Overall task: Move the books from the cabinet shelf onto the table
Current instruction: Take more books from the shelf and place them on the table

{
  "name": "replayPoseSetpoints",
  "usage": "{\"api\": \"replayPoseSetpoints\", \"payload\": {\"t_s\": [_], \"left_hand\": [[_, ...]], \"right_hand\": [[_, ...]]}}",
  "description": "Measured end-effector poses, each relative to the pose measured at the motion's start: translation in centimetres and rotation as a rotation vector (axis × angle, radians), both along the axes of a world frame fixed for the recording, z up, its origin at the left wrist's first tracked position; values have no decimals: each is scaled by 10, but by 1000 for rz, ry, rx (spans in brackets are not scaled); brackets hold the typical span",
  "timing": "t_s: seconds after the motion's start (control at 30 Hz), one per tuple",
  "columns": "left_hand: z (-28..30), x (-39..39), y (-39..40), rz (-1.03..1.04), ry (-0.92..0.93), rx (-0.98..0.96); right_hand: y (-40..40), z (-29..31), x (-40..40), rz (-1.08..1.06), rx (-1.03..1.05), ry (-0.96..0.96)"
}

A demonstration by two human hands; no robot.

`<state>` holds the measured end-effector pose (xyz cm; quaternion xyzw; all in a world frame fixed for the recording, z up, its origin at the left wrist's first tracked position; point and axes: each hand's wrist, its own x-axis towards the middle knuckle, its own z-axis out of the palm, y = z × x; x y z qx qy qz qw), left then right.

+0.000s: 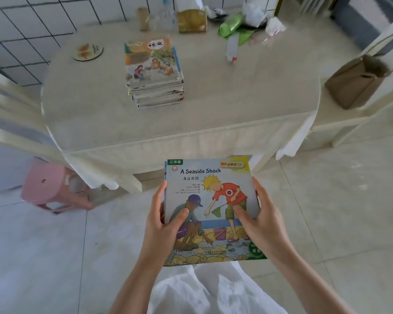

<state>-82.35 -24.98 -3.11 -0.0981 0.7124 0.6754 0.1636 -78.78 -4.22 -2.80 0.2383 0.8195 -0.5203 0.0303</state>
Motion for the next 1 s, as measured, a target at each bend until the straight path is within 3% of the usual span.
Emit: {"api": "replayPoseSetpoints", "payload": {"t_s": [0.47,0.6,0.7,1.0], "left_hand": [[-27,-177,58,3,3,-2],[-24,-242,70,-26,45,-28],[-22,-283,83,-73,66,-52],[-21,-382,134,-142,61,-67]], "right_hand": [[68,-11,-188,83,37,-56],[80,-1,-248,-95,-218,-128],[94,3,-285,-142,-298,-180],[157,4,-377,-96,-215,-221]]}}
